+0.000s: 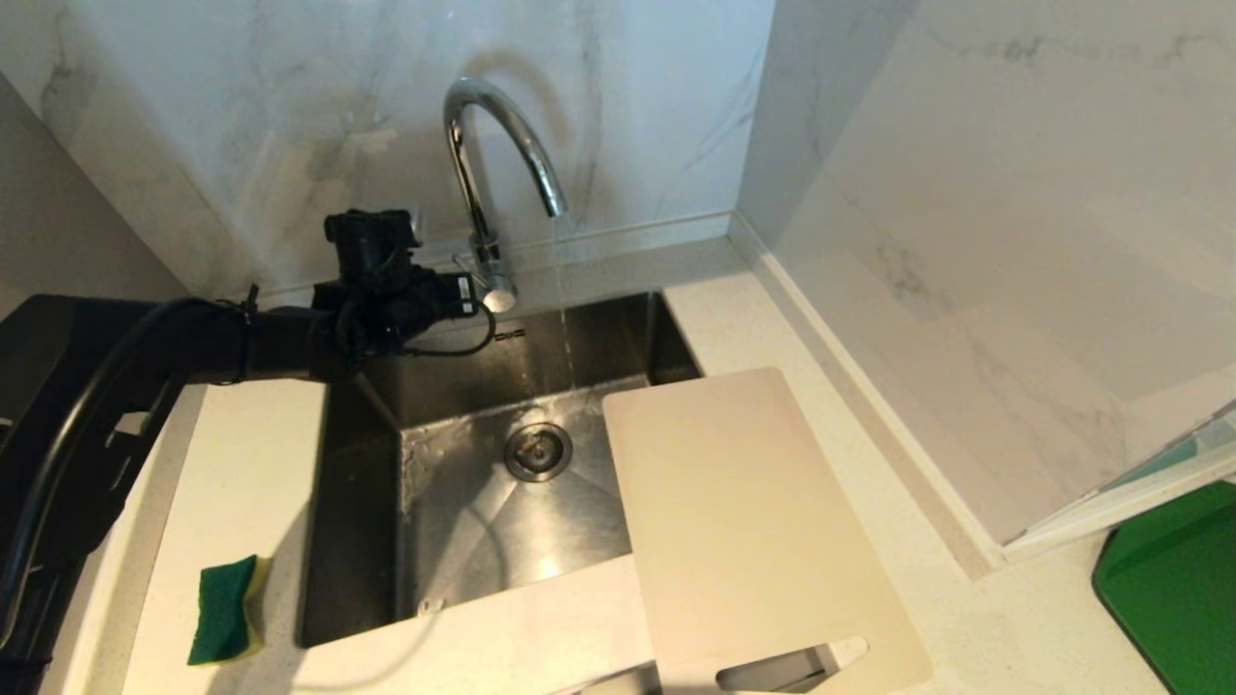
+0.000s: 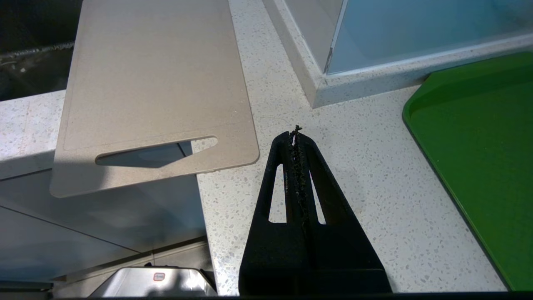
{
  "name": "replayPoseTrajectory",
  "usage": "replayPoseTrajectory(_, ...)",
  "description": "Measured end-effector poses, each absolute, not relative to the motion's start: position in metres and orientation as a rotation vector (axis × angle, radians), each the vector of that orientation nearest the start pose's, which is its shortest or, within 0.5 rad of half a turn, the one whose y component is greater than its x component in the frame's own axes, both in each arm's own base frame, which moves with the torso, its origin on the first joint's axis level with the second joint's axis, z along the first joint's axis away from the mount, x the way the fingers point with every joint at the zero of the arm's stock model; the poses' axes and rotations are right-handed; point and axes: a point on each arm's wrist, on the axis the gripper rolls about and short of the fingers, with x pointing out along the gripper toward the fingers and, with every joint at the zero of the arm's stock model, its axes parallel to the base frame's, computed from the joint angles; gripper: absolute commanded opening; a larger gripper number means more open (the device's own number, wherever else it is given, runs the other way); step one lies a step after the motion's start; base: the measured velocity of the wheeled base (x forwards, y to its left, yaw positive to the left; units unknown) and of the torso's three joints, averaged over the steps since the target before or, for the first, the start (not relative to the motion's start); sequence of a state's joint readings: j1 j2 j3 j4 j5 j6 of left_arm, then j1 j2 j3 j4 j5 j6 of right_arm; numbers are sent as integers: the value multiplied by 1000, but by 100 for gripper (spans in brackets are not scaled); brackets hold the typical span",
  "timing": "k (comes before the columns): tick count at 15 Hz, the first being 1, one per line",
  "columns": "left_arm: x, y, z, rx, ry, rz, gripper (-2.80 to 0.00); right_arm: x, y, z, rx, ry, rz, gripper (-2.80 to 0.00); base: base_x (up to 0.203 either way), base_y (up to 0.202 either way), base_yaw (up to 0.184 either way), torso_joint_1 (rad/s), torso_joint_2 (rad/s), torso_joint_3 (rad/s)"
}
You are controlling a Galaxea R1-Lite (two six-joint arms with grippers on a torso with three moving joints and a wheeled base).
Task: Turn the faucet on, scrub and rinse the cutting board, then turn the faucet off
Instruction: Turn off the tap
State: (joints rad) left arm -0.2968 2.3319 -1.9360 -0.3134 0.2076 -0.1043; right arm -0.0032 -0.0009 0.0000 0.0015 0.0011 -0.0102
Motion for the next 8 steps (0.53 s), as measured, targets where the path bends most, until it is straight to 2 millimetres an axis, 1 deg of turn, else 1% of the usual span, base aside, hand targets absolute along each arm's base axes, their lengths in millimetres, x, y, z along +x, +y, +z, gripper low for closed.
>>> replayPoseTrajectory(2, 470, -143, 207, -73, 127, -95, -280, -23, 0, 75, -10, 1, -2, -280, 0, 0, 0, 0, 0, 0)
replayPoseTrajectory(4, 460, -154, 205, -71, 153, -130, -280, -23, 0, 75, -10, 0, -2, -280, 0, 0, 0, 0, 0, 0)
replayPoseTrajectory(6, 455, -162, 209, -82, 139, -174, -280, -23, 0, 75, -9, 1, -2, -280, 0, 0, 0, 0, 0, 0)
replayPoseTrajectory(8, 457, -166, 217, -101, 94, -187, -280, -23, 0, 75, -10, 1, -2, -280, 0, 0, 0, 0, 0, 0)
